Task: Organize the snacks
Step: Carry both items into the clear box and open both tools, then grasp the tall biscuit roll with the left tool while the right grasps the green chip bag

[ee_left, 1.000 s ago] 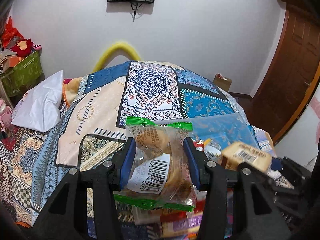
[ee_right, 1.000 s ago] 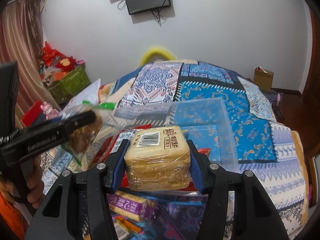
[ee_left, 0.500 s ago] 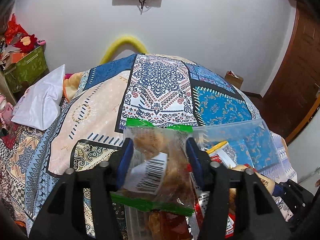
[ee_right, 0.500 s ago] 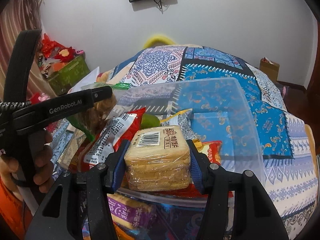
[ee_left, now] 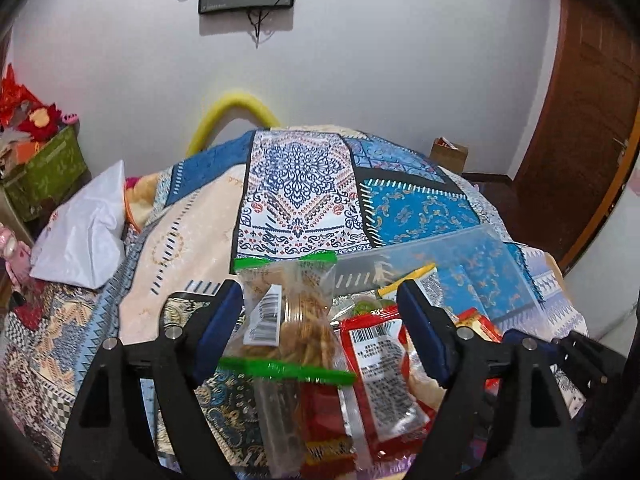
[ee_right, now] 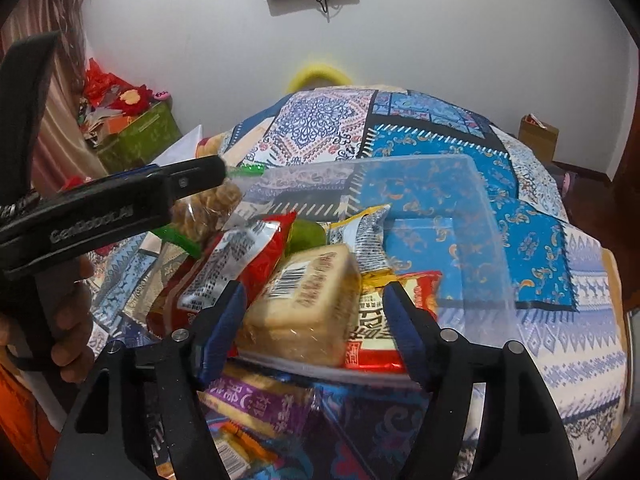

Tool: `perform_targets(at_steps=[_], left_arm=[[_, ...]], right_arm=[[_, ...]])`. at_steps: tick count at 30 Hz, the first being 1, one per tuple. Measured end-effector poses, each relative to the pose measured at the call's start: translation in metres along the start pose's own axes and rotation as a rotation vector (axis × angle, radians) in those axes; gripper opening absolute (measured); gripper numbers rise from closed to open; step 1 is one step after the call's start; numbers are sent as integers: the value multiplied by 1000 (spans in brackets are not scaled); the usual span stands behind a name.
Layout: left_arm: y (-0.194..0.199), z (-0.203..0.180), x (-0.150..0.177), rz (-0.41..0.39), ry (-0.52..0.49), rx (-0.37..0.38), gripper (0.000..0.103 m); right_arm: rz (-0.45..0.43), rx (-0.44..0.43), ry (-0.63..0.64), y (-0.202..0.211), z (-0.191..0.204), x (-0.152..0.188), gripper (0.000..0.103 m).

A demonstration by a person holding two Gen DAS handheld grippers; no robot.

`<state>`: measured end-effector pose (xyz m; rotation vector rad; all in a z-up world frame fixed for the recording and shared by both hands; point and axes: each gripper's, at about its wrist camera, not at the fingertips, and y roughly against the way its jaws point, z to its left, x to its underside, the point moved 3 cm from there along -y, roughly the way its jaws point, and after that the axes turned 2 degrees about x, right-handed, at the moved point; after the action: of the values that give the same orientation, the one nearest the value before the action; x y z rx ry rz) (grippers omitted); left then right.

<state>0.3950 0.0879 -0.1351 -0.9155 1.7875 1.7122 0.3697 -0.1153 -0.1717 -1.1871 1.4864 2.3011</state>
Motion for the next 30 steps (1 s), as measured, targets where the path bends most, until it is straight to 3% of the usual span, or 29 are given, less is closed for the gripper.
perform_targets(at_steps=[8, 17, 30], left_arm=[[46, 3, 16, -19, -9, 17, 80], [91, -3, 69, 21, -31, 50, 80], [110, -26, 146, 157, 20, 126, 80]], right_arm=[[-45, 13, -19, 37, -6, 1, 68], [-68, 37, -9, 77, -5, 25, 68], [43, 51, -5, 84, 2, 102, 69]])
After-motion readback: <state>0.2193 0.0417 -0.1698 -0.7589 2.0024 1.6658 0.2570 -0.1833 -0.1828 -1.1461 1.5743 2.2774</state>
